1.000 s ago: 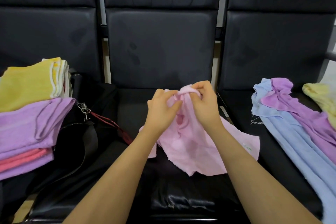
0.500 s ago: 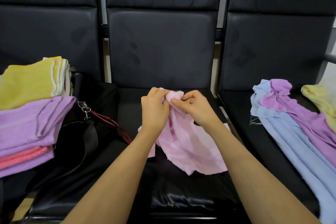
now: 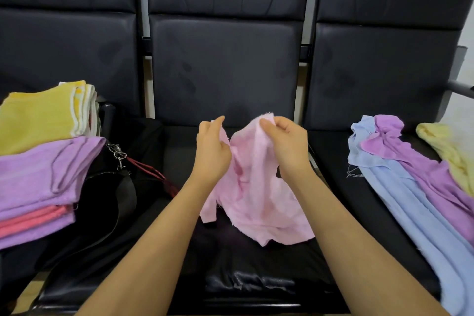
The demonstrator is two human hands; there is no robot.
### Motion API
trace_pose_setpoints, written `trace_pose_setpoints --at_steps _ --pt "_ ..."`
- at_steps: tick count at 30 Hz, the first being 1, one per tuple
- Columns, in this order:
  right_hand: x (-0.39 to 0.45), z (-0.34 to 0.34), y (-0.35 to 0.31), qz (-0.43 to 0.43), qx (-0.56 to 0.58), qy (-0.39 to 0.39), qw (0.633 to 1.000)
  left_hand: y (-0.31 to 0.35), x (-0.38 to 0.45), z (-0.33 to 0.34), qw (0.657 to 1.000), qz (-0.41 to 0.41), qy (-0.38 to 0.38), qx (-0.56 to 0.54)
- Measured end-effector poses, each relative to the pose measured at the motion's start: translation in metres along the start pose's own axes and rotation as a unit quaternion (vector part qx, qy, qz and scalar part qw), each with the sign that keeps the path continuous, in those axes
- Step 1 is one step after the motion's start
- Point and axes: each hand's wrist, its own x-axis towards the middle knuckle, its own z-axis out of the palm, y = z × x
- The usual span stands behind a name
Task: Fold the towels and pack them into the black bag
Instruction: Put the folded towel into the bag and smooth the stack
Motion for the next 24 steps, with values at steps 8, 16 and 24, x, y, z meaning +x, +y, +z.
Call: trace_pose_setpoints --at_steps 8,16,24 --pt "-0.003 -0.012 -0.024 -0.025 -0.001 0.117 0.993 0.014 0.011 -0.016 0.993 -0.015 0.103 -0.051" --pt "0.003 -0.018 -0.074 -0.086 -0.040 0.111 0.989 0.050 0.049 -0.060 0.992 0.034 0.118 -0.037" --pt "0.015 -0.025 -0.131 -0.096 -0.046 0.177 0.978 0.104 0.076 -0.114 0.982 0.011 0.175 -0.072"
